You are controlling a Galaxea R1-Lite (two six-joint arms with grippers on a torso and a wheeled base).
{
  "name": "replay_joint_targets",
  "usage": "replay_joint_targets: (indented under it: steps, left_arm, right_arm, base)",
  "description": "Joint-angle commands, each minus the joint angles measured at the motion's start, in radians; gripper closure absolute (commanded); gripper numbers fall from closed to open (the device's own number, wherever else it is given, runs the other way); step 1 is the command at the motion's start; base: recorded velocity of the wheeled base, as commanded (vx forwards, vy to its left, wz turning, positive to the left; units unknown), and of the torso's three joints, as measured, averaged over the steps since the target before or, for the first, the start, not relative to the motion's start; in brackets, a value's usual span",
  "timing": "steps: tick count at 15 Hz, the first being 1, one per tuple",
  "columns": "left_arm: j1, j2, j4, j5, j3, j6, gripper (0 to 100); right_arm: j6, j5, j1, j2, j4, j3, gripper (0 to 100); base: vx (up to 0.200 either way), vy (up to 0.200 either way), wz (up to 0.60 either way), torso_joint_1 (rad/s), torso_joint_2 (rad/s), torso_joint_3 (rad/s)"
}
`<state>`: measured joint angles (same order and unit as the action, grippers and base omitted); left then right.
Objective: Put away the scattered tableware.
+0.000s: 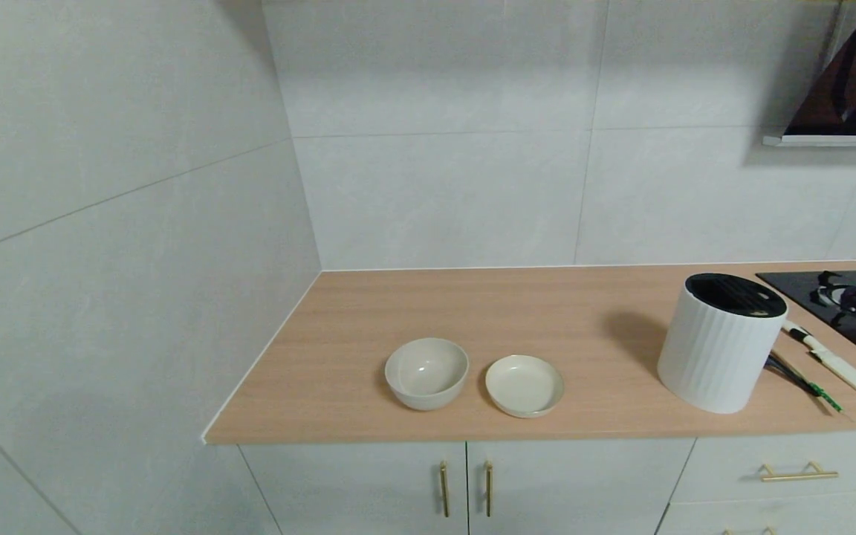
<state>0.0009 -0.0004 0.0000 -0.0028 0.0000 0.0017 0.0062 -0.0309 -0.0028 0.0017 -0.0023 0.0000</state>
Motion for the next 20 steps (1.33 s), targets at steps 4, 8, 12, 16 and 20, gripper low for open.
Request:
replay_joint_targets:
  steps: [4,8,12,16,20]
  left_arm:
    - [-0.001,0.000,0.000,-0.002,0.000,0.003,0]
    - [-0.001,0.000,0.000,-0.002,0.000,0.003,0]
    - [-0.001,0.000,0.000,-0.002,0.000,0.003,0]
    - [-0.001,0.000,0.000,-0.002,0.000,0.003,0]
    - [-0.001,0.000,0.000,-0.002,0.000,0.001,0]
  right_arm:
    - [0.000,0.000,0.000,0.000,-0.001,0.000,0]
    - [0.000,0.000,0.000,0.000,-0.001,0.000,0]
    - [0.001,0.000,0.000,0.000,-0.001,0.000,0]
    - [0.001,0.000,0.000,0.000,-0.001,0.000,0]
    - [0.001,0.000,0.000,0.000,-0.001,0.000,0]
  base:
    - [0.000,0.000,0.00,0.000,0.00,0.000]
    - [0.000,0.000,0.00,0.000,0.00,0.000]
    - [0.000,0.000,0.00,0.000,0.00,0.000]
    - [0.000,0.000,0.00,0.000,0.00,0.000]
    - [0.000,0.000,0.00,-0.137,0.30,0.160]
